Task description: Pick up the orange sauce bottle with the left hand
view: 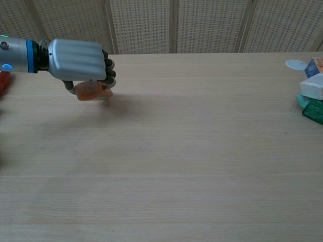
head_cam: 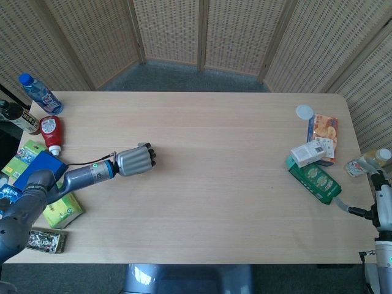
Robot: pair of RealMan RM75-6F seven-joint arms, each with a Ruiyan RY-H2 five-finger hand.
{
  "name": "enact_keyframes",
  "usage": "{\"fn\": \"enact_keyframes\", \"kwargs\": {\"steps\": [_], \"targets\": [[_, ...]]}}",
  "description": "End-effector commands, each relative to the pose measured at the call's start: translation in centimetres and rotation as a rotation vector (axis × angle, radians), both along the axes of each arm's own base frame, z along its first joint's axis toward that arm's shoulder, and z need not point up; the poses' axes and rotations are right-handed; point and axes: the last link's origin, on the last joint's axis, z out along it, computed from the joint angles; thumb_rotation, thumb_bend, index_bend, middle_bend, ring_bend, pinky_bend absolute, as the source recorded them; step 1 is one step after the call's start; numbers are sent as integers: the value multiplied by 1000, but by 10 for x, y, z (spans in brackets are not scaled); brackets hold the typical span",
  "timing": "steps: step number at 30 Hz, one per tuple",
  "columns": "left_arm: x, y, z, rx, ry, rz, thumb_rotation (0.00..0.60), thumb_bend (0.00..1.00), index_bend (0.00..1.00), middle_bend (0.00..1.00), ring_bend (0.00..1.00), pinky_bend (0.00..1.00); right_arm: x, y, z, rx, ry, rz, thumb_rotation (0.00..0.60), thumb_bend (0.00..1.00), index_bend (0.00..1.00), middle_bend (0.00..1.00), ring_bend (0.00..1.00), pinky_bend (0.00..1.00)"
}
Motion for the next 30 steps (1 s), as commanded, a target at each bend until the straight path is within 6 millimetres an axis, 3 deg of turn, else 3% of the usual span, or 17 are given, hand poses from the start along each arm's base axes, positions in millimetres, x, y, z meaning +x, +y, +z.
{"fn": "enact_keyframes", "kwargs": {"steps": [1,13,25,30], "targets": [[16,5,22,43,-54,-33,600,0,605,565,376,504,1,0,0,3,-3,2,600,0,163,0,0,0],[57,3,84,151,-143,-95,600,0,598,558,376,501,6,4,2,-1,-17,22,600,0,162,0,0,0],[114,-4,152,274,-203,-171,600,0,586,546,371,501,10,8,6,-7,-29,40,600,0,162,0,0,0],[124,-10,166,298,-212,-180,600,0,584,543,371,500,12,10,4,2,-30,49,600,0,163,0,0,0]]}}
